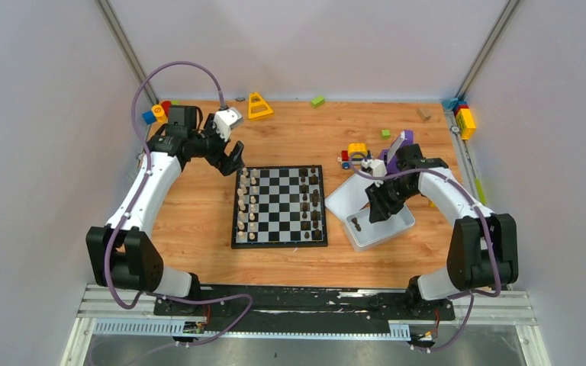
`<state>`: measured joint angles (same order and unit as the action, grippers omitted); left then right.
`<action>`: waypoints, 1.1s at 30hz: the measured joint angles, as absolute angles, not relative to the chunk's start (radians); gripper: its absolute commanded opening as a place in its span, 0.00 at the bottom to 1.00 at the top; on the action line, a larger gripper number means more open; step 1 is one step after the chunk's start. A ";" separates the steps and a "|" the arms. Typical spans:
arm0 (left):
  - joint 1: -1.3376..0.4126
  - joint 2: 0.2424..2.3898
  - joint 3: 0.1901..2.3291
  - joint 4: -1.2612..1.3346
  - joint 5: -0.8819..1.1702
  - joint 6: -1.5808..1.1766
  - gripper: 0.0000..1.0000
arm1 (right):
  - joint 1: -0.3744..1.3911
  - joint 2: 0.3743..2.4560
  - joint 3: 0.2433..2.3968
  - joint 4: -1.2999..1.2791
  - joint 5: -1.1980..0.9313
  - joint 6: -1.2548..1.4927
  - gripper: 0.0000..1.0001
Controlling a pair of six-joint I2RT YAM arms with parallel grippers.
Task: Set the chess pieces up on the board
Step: Pick up the chess piece from the storage box.
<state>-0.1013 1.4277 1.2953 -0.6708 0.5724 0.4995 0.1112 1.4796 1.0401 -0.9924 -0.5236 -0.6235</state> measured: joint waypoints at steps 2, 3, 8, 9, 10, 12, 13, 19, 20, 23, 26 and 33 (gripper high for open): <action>-0.101 1.414 1.270 -0.651 0.572 0.495 1.00 | 0.139 1.462 0.958 -0.917 -0.533 -0.601 0.42; -0.101 1.409 1.257 -0.642 0.571 0.492 1.00 | 0.151 1.455 0.923 -0.885 -0.533 -0.591 0.42; -0.101 1.386 1.206 -0.593 0.558 0.469 1.00 | 0.202 1.442 0.817 -0.728 -0.533 -0.538 0.42; -0.101 1.380 1.196 -0.582 0.553 0.465 1.00 | 0.212 1.442 0.809 -0.702 -0.533 -0.528 0.42; -0.101 1.371 1.187 -0.572 0.546 0.460 1.00 | 0.222 1.442 0.802 -0.675 -0.532 -0.521 0.43; -0.101 1.353 1.169 -0.548 0.533 0.454 1.00 | 0.241 1.442 0.790 -0.622 -0.529 -0.503 0.43; -0.101 1.343 1.158 -0.534 0.525 0.451 1.00 | 0.252 1.442 0.783 -0.593 -0.523 -0.495 0.43; -0.101 1.287 1.095 -0.482 0.490 0.450 1.00 | 0.300 1.453 0.739 -0.465 -0.484 -0.453 0.43; -0.101 1.280 1.087 -0.478 0.486 0.450 1.00 | 0.303 1.458 0.735 -0.451 -0.479 -0.449 0.42; -0.101 1.262 1.063 -0.469 0.477 0.450 1.00 | 0.307 1.468 0.723 -0.413 -0.467 -0.439 0.35; -0.101 1.234 1.048 -0.467 0.472 0.450 1.00 | 0.306 1.468 0.710 -0.370 -0.452 -0.439 0.26; -0.101 1.164 1.028 -0.455 0.474 0.450 1.00 | 0.307 1.448 0.684 -0.324 -0.433 -0.485 0.04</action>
